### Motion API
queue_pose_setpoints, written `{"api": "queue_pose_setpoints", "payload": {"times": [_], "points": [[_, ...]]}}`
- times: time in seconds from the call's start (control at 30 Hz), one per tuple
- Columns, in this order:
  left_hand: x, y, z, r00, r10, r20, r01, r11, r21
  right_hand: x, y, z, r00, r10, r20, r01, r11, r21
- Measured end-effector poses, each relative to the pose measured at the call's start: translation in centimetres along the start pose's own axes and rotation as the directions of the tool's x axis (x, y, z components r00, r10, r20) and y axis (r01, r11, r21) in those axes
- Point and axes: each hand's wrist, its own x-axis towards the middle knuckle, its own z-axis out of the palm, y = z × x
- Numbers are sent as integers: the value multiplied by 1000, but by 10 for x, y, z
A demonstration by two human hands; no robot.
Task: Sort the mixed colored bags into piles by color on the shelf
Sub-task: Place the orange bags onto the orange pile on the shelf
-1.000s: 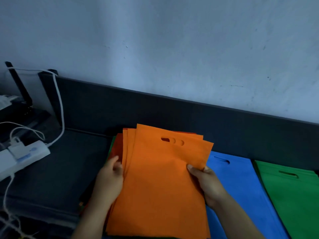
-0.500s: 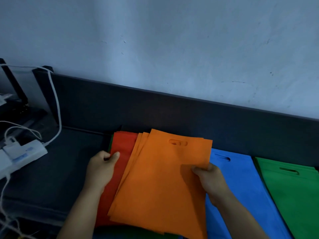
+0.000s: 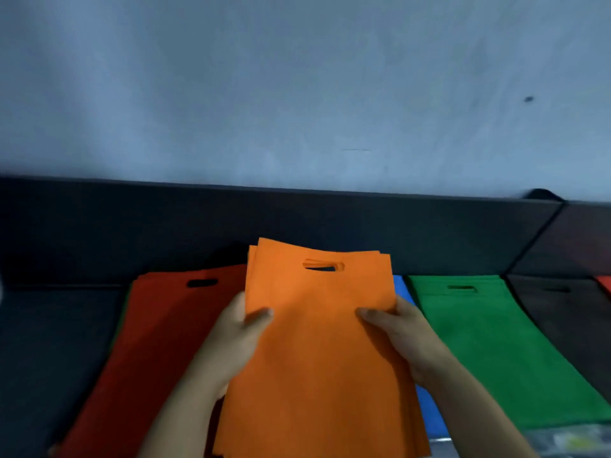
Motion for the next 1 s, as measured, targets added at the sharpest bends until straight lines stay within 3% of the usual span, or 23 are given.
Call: {"api": "queue_pose_setpoints", "payload": {"times": [0.1, 0.3, 0.57, 0.77, 1.0], "points": [[-16, 66, 61, 999, -37, -12, 36, 996, -85, -12, -1, -50, 997, -30, -77, 25, 997, -69], [-6, 104, 190, 996, -86, -19, 83, 988, -132, -38, 18, -176, 961, -53, -270, 9, 987, -163], [-15, 161, 422, 995, -63, 74, 68, 995, -67, -117, 66, -386, 911, 30, -411, -58, 997, -57], [-28, 194, 580, 980, -40, 197, 56, 995, -77, -171, 82, -524, 817, 64, -573, -120, 991, -60], [-37, 233, 708, 958, -21, 285, 40, 997, -61, -211, 92, -645, 731, 45, -681, -130, 989, -75]]}}
